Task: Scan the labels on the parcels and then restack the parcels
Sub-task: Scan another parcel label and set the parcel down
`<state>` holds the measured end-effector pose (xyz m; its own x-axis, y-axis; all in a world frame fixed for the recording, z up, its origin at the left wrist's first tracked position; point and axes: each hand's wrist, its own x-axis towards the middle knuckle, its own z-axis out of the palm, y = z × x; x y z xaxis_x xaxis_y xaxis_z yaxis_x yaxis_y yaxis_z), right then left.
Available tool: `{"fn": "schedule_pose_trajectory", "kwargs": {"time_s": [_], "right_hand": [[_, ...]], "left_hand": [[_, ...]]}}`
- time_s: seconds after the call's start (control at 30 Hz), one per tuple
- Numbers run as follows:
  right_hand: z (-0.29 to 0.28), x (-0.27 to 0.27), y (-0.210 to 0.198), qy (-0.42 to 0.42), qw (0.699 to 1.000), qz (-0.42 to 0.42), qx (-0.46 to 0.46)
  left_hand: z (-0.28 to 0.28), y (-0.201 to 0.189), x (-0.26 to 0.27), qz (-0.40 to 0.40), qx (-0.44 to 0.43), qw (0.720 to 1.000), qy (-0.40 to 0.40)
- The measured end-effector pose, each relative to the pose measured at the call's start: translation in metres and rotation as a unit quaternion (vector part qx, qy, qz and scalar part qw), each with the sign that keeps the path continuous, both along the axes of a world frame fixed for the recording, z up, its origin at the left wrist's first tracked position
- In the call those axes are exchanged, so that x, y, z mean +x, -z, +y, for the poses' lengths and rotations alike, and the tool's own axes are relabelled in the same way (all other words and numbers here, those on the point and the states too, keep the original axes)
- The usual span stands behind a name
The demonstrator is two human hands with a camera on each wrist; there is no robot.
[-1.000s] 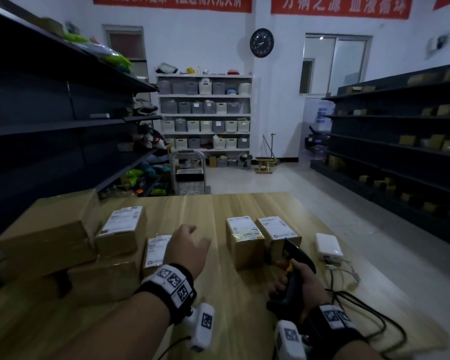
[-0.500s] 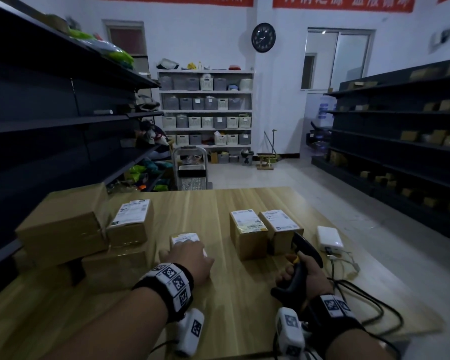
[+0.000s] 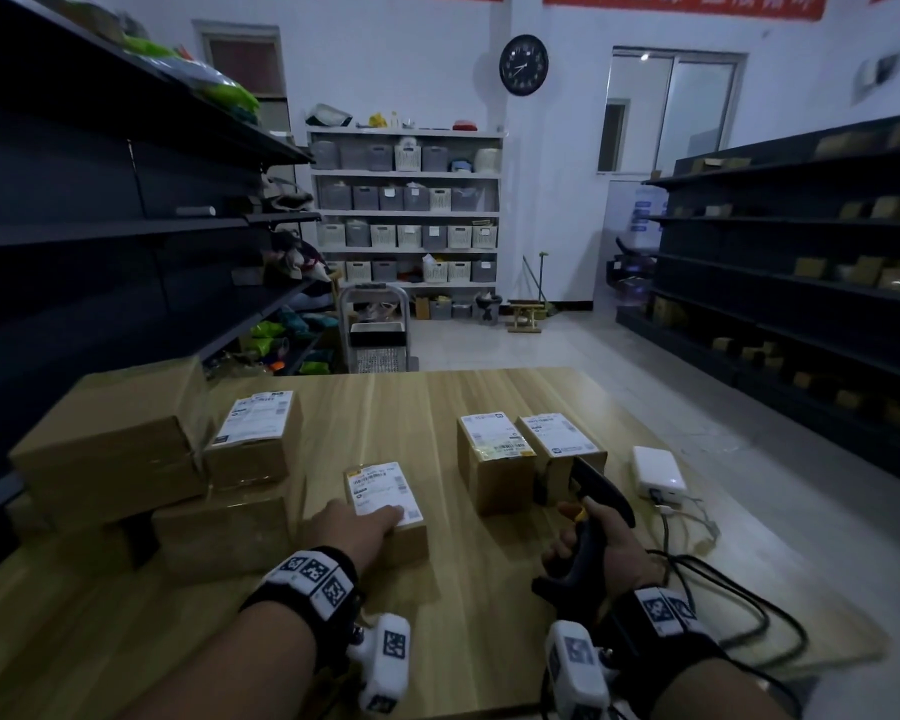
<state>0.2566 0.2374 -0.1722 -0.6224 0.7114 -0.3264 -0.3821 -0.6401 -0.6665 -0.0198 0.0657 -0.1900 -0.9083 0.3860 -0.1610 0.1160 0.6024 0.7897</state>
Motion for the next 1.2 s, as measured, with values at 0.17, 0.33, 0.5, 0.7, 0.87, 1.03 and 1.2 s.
{"fn": "schedule_pose_trajectory", "kwargs": {"time_s": [0.17,0.33,0.5,0.7,0.87,1.03,1.2], "right_hand": [[-0.034,-0.020,-0.015,-0.061,0.998,0.010,-0.019],[-0.071,-0.057,-0.028,-0.106,0.994,0.005,-0.016],[-0.082,-0.079,-0.024,-0.150,0.987,0.021,-0.045],[-0.088,-0.081,-0.021,-0.171,0.981,0.071,-0.053],[-0.091,-0.080,-0.023,-0.193,0.979,0.070,-0.008],[-0.092,-0.078,-0.027,-0.192,0.979,0.065,-0.015],[-0.093,-0.078,-0.028,-0.192,0.979,0.072,-0.022]], "left_hand": [[-0.020,-0.022,0.024,-0.036,0.063,0.996,0.046],[-0.032,-0.033,0.029,-0.050,0.077,0.993,0.072],[-0.038,-0.030,0.026,-0.078,0.123,0.985,0.095],[-0.048,-0.027,0.021,-0.110,0.231,0.961,0.106],[-0.056,-0.021,0.021,-0.185,0.342,0.918,0.079],[-0.061,-0.015,0.016,-0.187,0.363,0.907,0.098],[-0.059,-0.003,0.009,-0.180,0.376,0.906,0.072]]}}
